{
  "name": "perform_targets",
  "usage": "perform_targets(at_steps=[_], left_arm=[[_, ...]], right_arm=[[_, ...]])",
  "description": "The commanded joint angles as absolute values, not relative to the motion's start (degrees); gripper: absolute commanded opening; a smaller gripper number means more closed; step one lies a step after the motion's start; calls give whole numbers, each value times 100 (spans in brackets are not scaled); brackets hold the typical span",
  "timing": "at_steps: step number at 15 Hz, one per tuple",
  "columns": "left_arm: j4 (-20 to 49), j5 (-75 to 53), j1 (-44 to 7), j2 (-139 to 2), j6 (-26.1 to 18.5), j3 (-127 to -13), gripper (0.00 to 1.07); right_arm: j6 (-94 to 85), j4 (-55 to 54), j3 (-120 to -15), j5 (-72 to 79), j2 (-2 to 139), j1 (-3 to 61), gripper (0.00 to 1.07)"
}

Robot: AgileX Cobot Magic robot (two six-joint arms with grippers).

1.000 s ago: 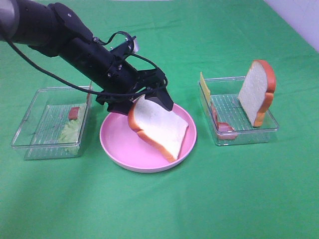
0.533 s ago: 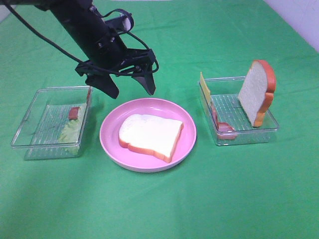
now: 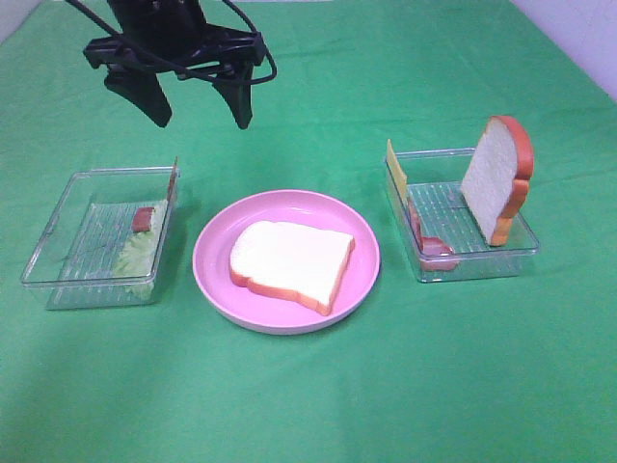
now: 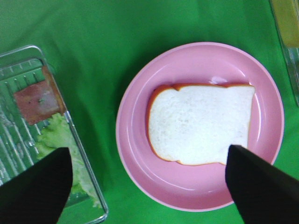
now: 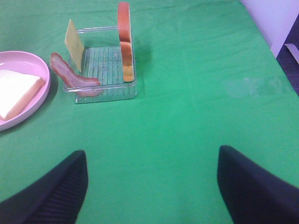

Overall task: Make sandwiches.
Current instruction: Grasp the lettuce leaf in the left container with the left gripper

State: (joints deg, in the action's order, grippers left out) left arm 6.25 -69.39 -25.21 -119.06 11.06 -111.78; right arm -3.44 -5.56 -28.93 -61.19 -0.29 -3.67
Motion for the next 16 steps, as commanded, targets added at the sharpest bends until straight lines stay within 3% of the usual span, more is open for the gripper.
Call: perform_targets(at_steps=[1, 6, 9, 16], left_arm=[[338, -7385, -2544, -11602, 1266, -11064, 83], [-109, -7385, -2544, -10634, 1673, -9545, 79], [-155, -7231, -2544, -10783, 1902, -8818, 78], [-160, -6623, -2544, -11688, 2034, -8783, 73]], right_arm=[[-413, -561, -2882, -6073, -115, -390, 73], [-413, -561, -2882, -6073, -115, -390, 73], [-413, -561, -2882, -6073, -115, -390, 73], [-413, -561, -2882, -6073, -115, -390, 73]])
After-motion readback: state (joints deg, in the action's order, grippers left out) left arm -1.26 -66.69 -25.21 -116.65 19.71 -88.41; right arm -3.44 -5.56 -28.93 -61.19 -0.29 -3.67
